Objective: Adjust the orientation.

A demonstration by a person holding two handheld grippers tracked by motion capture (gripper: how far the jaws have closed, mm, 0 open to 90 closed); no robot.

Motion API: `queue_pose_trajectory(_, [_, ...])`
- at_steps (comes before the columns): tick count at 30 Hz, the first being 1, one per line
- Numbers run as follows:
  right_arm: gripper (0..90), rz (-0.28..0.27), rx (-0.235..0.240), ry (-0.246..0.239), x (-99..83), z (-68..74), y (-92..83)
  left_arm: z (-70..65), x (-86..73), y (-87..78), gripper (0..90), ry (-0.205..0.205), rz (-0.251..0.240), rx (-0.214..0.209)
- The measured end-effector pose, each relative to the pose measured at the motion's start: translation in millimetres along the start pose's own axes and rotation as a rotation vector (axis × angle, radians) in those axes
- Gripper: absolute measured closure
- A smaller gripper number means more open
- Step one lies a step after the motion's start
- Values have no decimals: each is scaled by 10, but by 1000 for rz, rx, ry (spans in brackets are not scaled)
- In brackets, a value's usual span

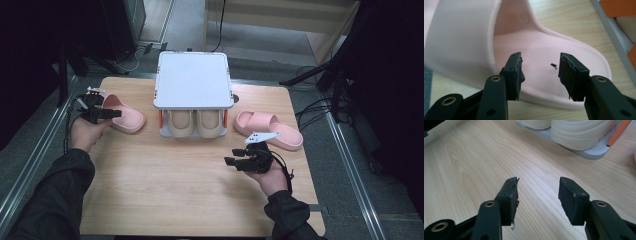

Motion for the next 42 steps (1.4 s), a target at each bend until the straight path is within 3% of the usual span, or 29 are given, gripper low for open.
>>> queue_pose_trajectory(4, [499, 4, -2, -1, -2, 6, 4, 42, -49, -62, 525, 16, 18, 10])
queue_pose_trajectory(10, [499, 10, -2, -5, -7, 14, 11, 139, -113, -150, 526, -4, 14, 6])
queue_pose_trajectory(15, [497, 10, -3, -5, -7, 11, 15, 73, -108, -278, 526, 5, -6, -17])
queue_pose_trajectory(18, [497, 9, -3, -2, -7, 7, 15, 59, -124, -385, 519, 25, 0, 2])
queue_pose_trajectory(23, [497, 12, -4, -6, -9, 13, 12, 151, -128, -567, 487, -8, -49, 31])
queue_pose_trajectory(29, [497, 17, -2, -6, -10, 26, 24, 387, -154, -465, 416, -87, -35, 45])
queue_pose_trajectory(36, [495, 13, -7, -3, -10, -1, 19, 500, -128, -215, 421, -140, -45, 73])
queue_pose_trajectory(39, [496, 8, -11, -1, -4, -10, 1, 571, -118, -185, 473, -146, -52, 101])
queue_pose_trajectory(41, [495, 5, -12, 2, 1, -18, -4, 594, -122, -174, 580, -147, -43, 95])
queue_pose_trajectory(42, [495, 5, -12, 1, 1, -19, -3, 598, -123, -173, 590, -140, -38, 96])
Point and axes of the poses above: each handheld gripper's, and its own axes: y roughly forward along the jaws, x roughly out of its top, z roughly to its left, the point moved 9 cm from there along y, roughly forward along the jaws, and after that the axes turned 14 degrees about -x, right-handed, at the moved point
